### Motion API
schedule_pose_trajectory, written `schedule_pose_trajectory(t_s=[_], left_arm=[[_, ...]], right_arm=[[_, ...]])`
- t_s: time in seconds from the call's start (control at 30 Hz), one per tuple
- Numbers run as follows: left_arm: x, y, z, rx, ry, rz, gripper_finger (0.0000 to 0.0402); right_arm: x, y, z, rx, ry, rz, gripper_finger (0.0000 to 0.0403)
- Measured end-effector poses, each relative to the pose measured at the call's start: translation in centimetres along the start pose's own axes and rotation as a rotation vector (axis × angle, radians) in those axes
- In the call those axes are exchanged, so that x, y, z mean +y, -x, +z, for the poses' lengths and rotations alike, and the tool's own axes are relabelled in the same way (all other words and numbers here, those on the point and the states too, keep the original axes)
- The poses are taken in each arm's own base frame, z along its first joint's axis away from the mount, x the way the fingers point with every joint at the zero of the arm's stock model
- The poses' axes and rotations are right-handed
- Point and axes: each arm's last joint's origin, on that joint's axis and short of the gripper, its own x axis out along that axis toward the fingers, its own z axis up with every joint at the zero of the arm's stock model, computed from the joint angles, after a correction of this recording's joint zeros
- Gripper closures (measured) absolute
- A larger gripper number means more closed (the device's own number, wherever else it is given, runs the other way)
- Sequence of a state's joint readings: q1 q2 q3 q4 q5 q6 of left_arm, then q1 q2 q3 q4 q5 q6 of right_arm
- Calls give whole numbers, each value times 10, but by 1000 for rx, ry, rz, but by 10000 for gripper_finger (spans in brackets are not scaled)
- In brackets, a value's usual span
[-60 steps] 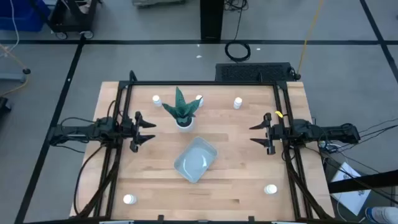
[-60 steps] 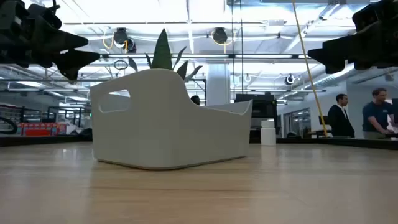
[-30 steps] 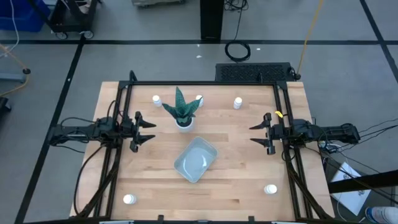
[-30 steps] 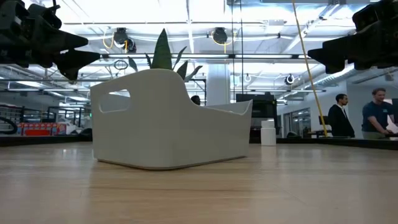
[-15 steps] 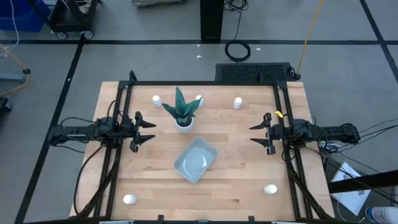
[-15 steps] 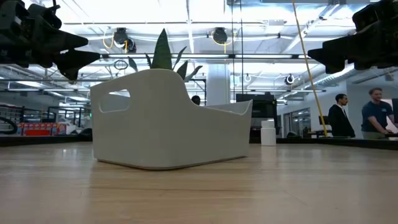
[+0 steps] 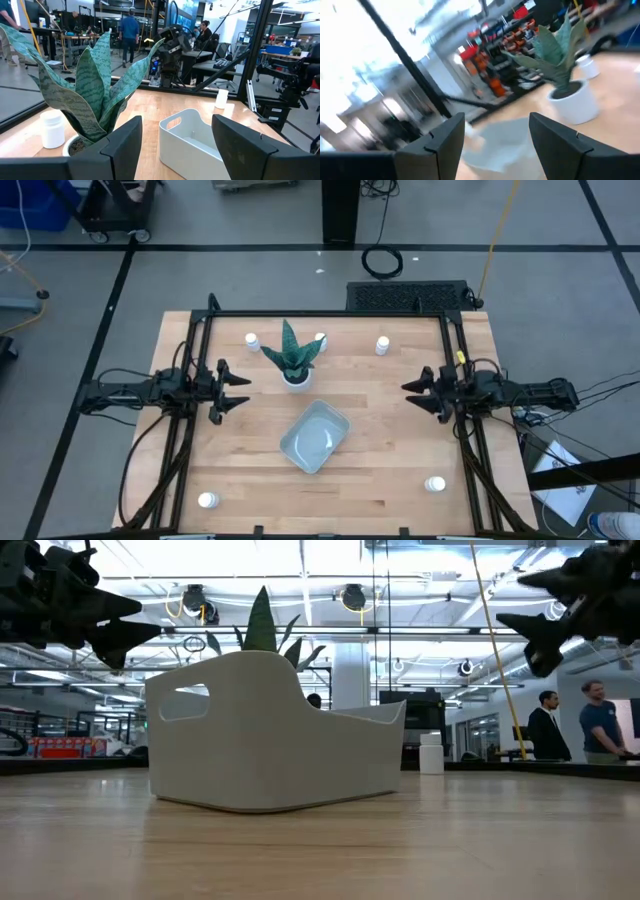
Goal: Pick and place pill bottles into a basket
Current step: Put the white medicine bottle into the gray bin
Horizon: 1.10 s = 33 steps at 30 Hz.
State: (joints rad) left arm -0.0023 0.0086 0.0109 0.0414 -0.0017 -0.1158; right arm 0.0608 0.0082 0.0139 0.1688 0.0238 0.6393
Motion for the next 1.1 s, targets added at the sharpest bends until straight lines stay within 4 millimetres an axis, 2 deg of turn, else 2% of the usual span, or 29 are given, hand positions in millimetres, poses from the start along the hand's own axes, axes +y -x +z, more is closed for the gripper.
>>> schedule_pose_trajectory(t_s=[0.17, 0.33, 0.5, 0.73, 0.93, 1.1], left_arm=[[0, 0, 0, -2, 0, 11, 156], [4, 0, 2, -32, -74, 156, 156], [6, 1, 3, -41, -83, 213, 156], [4, 3, 21, -240, 76, 203, 156], [2, 10, 42, -500, 449, 75, 156], [1, 17, 55, -649, 623, -20, 156]], right_arm=[[5, 1, 10, -133, -265, 33, 188], [7, 3, 19, -283, -429, 24, 188], [7, 3, 21, -326, -544, 17, 188], [6, 3, 23, -378, -524, -12, 188], [8, 5, 27, -428, -525, 8, 188], [13, 10, 38, -584, -489, 19, 188]])
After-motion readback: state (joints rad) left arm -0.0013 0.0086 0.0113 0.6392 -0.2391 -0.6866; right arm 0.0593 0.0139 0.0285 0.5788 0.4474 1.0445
